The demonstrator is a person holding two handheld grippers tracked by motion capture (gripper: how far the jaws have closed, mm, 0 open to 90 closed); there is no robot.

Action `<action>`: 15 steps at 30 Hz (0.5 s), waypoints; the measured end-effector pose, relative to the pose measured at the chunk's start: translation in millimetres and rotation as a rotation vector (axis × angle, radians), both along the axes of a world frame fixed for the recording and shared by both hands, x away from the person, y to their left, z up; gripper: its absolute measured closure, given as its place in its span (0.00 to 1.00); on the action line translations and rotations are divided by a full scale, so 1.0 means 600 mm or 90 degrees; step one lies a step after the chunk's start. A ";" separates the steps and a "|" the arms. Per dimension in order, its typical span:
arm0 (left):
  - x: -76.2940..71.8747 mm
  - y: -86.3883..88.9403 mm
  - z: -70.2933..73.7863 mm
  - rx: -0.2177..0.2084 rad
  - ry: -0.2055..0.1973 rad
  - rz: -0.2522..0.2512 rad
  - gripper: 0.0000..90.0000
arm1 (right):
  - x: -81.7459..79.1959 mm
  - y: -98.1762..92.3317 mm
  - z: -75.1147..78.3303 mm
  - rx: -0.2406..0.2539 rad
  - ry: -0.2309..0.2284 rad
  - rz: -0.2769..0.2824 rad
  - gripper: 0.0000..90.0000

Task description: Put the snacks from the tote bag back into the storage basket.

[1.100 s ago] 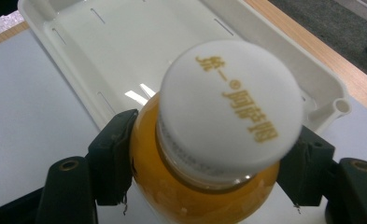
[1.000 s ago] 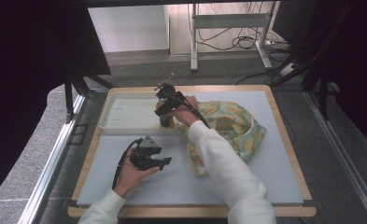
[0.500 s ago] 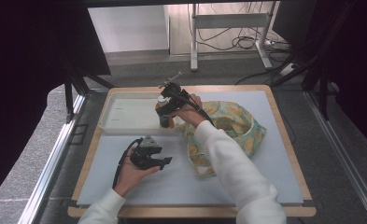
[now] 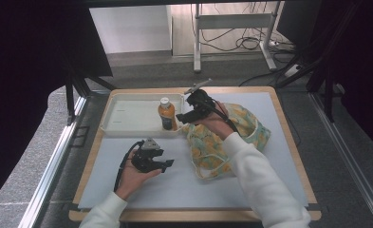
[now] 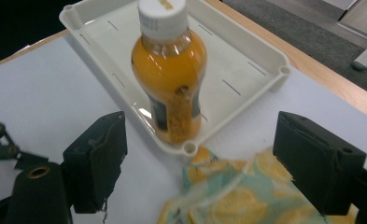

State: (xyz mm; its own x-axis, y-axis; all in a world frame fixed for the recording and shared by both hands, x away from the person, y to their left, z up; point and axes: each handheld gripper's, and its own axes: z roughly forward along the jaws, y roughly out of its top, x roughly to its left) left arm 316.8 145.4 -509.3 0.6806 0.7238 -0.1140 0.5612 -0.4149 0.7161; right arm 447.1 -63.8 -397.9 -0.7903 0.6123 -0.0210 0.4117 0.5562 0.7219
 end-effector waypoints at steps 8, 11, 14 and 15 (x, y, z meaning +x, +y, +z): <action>0.002 0.001 -0.003 0.004 0.006 0.007 0.43 | -0.047 -0.096 0.004 0.029 -0.007 -0.002 0.20; 0.003 0.002 -0.004 0.003 0.007 0.011 0.43 | -0.069 -0.138 -0.002 0.033 -0.009 -0.008 0.20; 0.004 0.002 -0.005 0.004 0.010 0.012 0.43 | -0.093 -0.179 -0.011 0.031 -0.012 -0.019 0.20; 0.005 0.002 -0.005 0.002 0.012 0.012 0.43 | -0.100 -0.193 -0.015 0.030 -0.012 -0.023 0.20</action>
